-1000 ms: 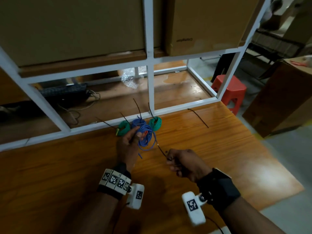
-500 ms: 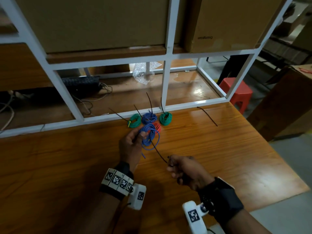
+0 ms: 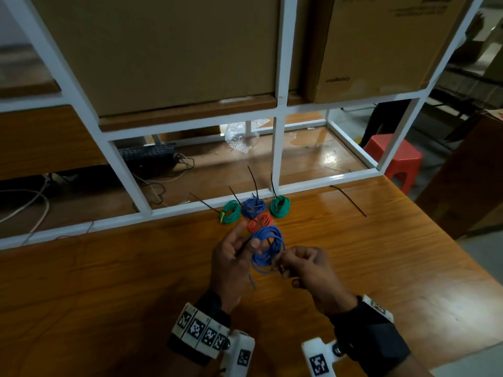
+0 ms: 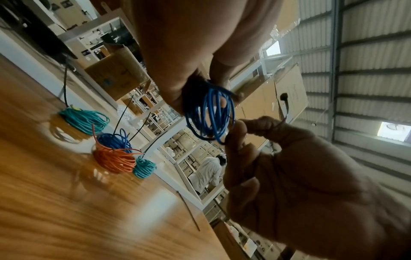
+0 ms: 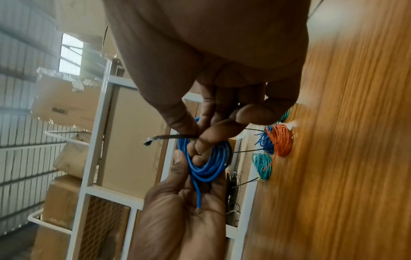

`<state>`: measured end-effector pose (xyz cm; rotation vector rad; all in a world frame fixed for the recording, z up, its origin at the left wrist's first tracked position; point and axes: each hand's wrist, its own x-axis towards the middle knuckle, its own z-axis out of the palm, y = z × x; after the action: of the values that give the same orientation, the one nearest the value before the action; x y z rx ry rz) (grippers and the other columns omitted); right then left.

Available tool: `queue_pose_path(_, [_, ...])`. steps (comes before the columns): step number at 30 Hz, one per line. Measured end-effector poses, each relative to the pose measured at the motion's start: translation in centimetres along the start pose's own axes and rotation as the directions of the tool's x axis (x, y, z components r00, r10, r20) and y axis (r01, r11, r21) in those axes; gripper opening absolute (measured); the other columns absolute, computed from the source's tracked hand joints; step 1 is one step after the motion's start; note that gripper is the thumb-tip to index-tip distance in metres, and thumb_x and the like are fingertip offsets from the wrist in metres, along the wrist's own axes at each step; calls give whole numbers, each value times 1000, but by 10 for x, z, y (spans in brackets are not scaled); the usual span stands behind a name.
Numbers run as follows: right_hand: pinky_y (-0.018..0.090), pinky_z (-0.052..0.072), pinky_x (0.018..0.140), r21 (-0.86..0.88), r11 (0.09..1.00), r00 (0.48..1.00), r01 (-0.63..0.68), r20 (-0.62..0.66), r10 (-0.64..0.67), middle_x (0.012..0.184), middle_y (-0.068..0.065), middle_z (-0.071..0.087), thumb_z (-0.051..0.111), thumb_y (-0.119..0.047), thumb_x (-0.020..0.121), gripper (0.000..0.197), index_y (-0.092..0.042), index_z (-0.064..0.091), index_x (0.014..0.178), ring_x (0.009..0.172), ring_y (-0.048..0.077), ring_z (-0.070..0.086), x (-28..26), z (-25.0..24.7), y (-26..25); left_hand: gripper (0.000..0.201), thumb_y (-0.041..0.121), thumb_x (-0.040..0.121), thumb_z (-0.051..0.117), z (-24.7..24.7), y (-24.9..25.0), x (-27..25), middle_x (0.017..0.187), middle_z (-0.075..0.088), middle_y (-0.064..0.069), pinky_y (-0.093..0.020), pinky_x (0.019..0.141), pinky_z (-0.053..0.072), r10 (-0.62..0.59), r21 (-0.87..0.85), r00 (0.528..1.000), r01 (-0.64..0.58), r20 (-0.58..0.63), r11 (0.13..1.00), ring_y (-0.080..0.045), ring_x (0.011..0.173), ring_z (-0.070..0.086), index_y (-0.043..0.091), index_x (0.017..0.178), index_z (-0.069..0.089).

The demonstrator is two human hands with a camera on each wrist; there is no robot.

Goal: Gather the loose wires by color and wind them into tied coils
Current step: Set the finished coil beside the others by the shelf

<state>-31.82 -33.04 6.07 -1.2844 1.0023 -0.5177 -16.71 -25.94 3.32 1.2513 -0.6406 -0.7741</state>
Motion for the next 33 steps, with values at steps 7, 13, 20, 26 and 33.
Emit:
queue_pose_path(7, [28, 35, 55, 32, 999, 999, -12, 43, 10, 82, 24, 68, 64, -13, 97, 19, 0, 75, 88, 61, 13, 56, 2, -12, -6, 38, 14, 91, 65, -3, 8, 8, 102, 74, -13, -40, 91, 53, -134, -114, 986, 145, 94, 983, -23, 96, 69, 14, 129, 62])
queue_pose_path(13, [28, 37, 55, -12, 1000, 997, 4, 71, -3, 96, 33, 70, 66, -13, 96, 16, -7, 77, 85, 63, 13, 57, 4, -22, -4, 36, 7, 92, 62, 6, 10, 7, 96, 71, -13, -30, 82, 55, -172, -172, 976, 194, 133, 966, -20, 87, 66, 14, 128, 59])
queue_pose_path(20, [28, 36, 55, -18, 999, 995, -30, 96, 32, 94, 27, 73, 66, -12, 94, 17, 1, 75, 90, 64, 14, 57, 4, -28, -1, 44, 14, 87, 66, 10, 9, 5, 103, 71, -16, -36, 88, 53, -200, -155, 973, 217, 114, 964, -24, 94, 65, 11, 130, 61])
queue_pose_path(26, [28, 37, 54, -25, 999, 992, -39, 121, 41, 85, 21, 71, 65, -12, 94, 15, -1, 75, 90, 64, 14, 58, 2, -29, 1, 36, 7, 94, 61, 9, 7, 6, 100, 70, -13, -34, 84, 54, -224, -156, 968, 240, 113, 958, -21, 89, 64, 8, 130, 61])
queue_pose_path(33, [28, 42, 55, 54, 997, 986, -51, 163, 41, 95, 21, 77, 67, -25, 99, 26, -1, 74, 103, 67, 18, 67, -3, -33, 3, 35, 7, 95, 60, 10, 10, 7, 93, 67, -13, -39, 83, 54, -219, -170, 969, 236, 112, 957, -25, 88, 64, 2, 129, 59])
